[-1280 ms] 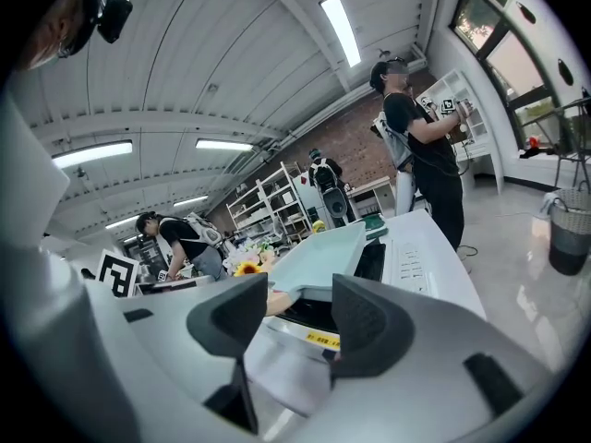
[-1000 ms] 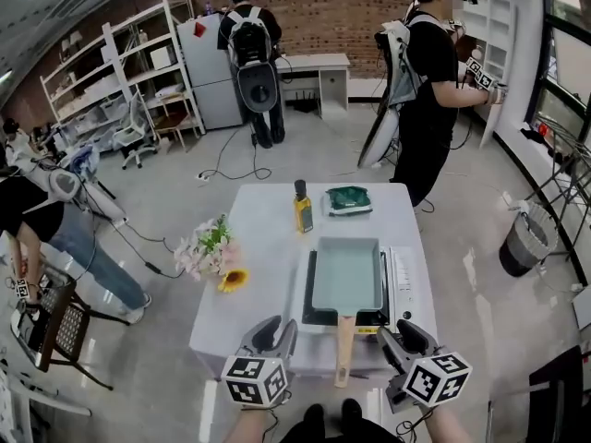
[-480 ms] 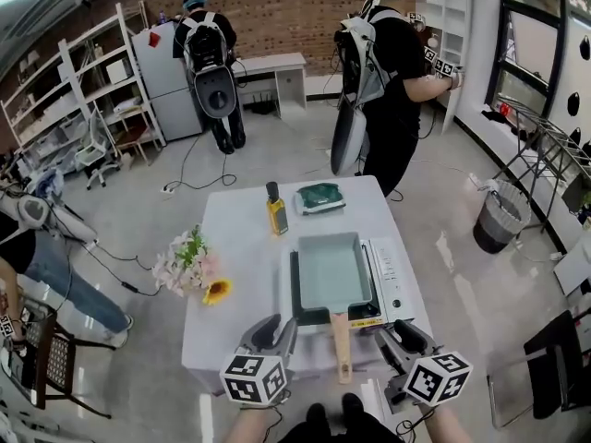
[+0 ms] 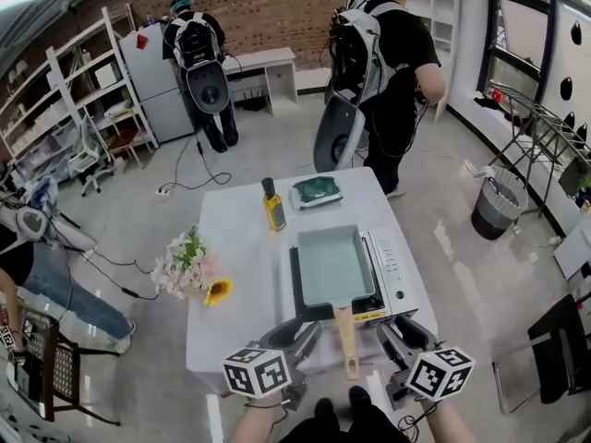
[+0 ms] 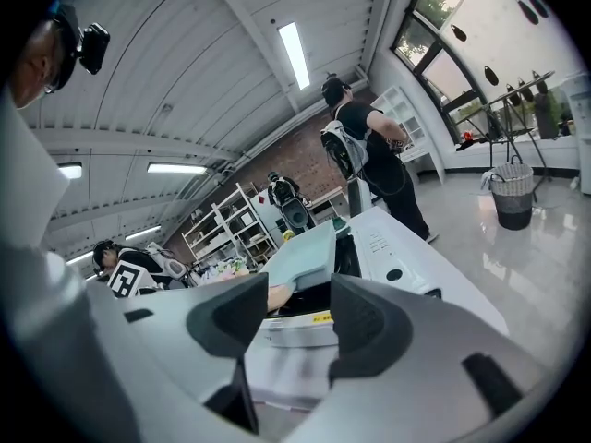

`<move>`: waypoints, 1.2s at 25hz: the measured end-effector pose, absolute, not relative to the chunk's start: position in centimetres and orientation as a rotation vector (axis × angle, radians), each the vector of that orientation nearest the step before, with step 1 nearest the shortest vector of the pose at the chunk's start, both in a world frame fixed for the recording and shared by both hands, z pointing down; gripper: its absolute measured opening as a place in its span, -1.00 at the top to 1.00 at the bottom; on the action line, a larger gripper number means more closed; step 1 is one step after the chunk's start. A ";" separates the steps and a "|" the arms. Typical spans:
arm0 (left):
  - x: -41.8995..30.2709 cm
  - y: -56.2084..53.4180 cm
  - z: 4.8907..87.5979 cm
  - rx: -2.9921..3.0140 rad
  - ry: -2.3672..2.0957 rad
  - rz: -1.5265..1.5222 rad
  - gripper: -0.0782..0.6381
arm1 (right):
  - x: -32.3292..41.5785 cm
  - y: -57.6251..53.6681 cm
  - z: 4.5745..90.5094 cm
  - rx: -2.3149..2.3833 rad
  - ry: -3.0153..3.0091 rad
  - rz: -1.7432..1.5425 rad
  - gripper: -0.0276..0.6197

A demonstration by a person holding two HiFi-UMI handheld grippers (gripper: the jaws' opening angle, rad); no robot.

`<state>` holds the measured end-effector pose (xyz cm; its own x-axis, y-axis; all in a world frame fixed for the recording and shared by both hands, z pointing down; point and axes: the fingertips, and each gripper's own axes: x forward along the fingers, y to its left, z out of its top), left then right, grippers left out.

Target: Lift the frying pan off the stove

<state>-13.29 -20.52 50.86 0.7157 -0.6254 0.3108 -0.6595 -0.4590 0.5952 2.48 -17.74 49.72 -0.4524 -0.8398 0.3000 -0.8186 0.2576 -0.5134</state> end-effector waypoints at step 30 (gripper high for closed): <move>-5.9 -21.1 53.0 1.753 -0.526 -0.193 0.13 | 3.7 -15.2 51.1 -1.638 2.435 -1.063 0.31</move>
